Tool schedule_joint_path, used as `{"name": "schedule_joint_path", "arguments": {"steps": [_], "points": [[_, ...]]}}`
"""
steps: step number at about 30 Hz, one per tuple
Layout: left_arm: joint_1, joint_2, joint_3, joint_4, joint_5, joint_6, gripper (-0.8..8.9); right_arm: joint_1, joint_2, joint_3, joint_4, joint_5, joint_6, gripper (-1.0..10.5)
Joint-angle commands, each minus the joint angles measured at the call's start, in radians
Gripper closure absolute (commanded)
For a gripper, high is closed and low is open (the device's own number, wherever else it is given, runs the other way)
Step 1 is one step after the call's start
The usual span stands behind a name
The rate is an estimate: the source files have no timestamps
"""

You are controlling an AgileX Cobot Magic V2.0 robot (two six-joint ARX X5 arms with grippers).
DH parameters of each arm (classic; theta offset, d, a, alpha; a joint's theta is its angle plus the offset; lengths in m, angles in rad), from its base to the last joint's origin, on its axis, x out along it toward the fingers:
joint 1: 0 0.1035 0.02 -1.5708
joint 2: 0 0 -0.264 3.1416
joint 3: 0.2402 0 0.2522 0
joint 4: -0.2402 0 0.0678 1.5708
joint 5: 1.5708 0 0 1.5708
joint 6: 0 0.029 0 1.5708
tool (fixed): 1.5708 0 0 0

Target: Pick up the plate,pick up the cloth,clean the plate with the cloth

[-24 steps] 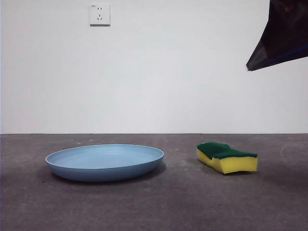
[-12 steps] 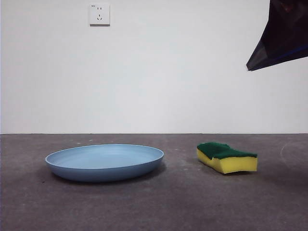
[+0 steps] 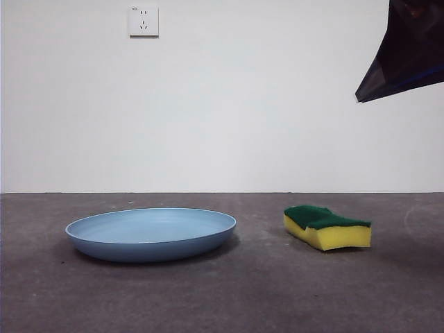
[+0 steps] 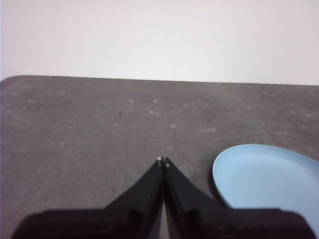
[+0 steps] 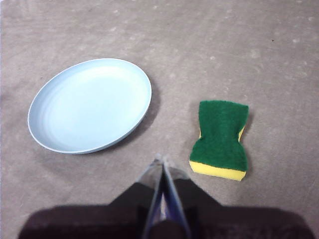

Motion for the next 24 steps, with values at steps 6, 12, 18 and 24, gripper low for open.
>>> {"name": "schedule_joint_path", "arguments": {"steps": [6, 12, 18, 24], "points": [[0.008, -0.003, -0.035, -0.085, -0.014, 0.024, 8.16, 0.001, -0.001, -0.006, 0.0, 0.003, 0.006, 9.6], [0.008, -0.002, -0.035, -0.075, -0.027, 0.031, 8.16, 0.001, -0.001, -0.006, 0.0, 0.003, 0.006, 9.6], [0.008, -0.002, -0.035, -0.076, -0.027, 0.031, 8.16, 0.001, -0.001, -0.006, 0.0, 0.003, 0.006, 9.6], [0.008, -0.002, -0.035, -0.076, -0.028, 0.031, 8.16, 0.001, -0.001, -0.006, 0.0, 0.003, 0.006, 9.6]]}}
